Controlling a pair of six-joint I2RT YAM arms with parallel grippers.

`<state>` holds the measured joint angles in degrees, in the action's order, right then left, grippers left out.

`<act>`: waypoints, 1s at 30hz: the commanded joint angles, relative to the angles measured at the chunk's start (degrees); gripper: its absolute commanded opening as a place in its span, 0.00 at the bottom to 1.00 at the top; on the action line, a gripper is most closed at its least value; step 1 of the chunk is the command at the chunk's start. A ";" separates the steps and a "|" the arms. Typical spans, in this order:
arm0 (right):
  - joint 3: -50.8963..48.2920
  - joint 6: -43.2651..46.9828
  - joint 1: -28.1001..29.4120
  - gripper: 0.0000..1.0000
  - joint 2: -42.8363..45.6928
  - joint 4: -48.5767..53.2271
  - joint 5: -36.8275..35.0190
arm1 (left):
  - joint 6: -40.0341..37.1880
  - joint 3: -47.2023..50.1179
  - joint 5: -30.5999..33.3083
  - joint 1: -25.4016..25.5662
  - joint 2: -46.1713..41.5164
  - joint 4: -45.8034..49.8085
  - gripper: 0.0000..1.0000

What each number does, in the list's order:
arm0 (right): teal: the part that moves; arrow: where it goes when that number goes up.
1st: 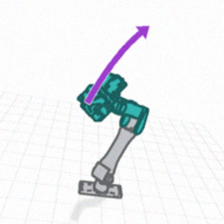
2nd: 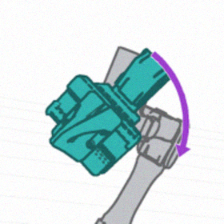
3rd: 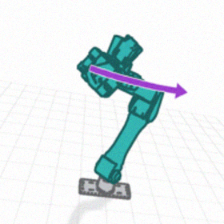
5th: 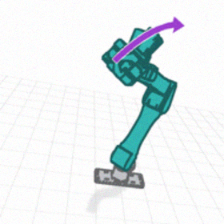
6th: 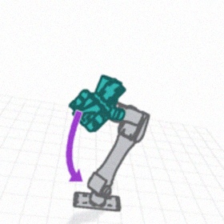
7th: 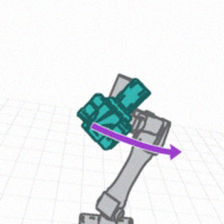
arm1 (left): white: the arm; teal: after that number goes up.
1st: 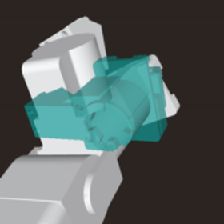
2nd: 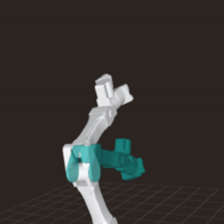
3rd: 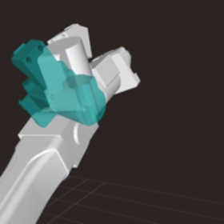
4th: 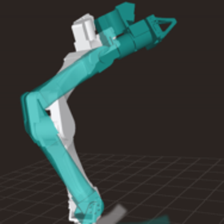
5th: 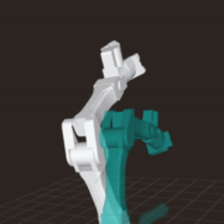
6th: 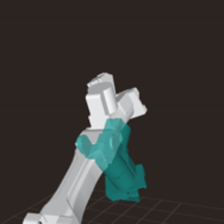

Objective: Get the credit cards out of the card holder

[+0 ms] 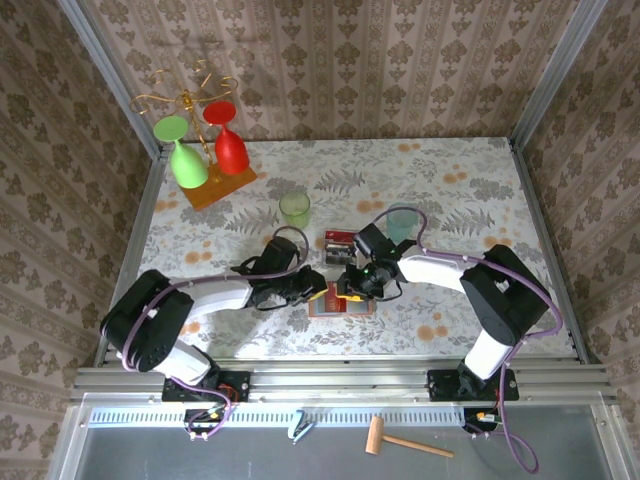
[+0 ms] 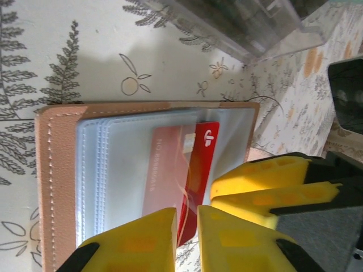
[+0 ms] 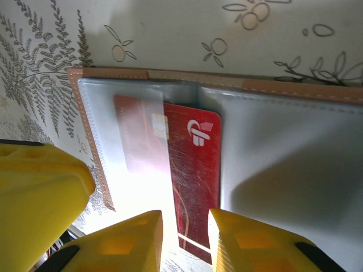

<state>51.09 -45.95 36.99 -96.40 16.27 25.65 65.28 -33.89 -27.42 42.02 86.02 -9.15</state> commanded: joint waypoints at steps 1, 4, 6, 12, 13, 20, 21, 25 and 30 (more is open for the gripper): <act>-1.40 -1.06 -0.47 0.27 2.09 -1.26 -0.95 | -1.82 -1.53 -1.13 0.38 1.28 1.19 0.16; -1.95 -1.07 -0.69 0.27 2.24 -1.62 -0.75 | -1.92 -1.44 -1.31 0.35 2.20 0.89 0.15; -2.41 -1.12 -0.86 0.27 2.24 -2.14 -0.53 | -2.12 -1.31 -1.44 0.34 2.66 0.88 0.15; -3.51 -1.77 -1.40 0.26 1.87 -4.29 0.46 | -2.44 -1.06 -1.66 0.35 3.64 1.02 0.14; -3.62 -1.77 -1.48 0.26 1.83 -4.49 0.52 | -2.35 -0.94 -1.66 0.39 3.78 0.91 0.14; -4.83 -2.55 -2.25 0.25 0.57 -7.53 2.79 | -1.80 0.20 -1.48 0.44 4.32 0.27 0.12; -5.11 -2.79 -2.36 0.25 0.51 -8.30 3.23 | -1.82 0.30 -1.43 0.46 4.29 0.26 0.12; -5.78 -3.50 -2.67 0.24 0.20 -10.18 4.44 | -1.73 0.48 -1.39 0.44 4.39 0.27 0.12; -6.53 -4.47 -3.13 0.24 -0.15 -12.66 6.17 | -1.66 0.38 -1.41 0.54 4.67 0.26 0.12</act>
<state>45.43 -49.21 34.33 -95.72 6.00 29.43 64.27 -33.89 -28.34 42.02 89.67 -9.04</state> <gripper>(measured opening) 0.239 0.115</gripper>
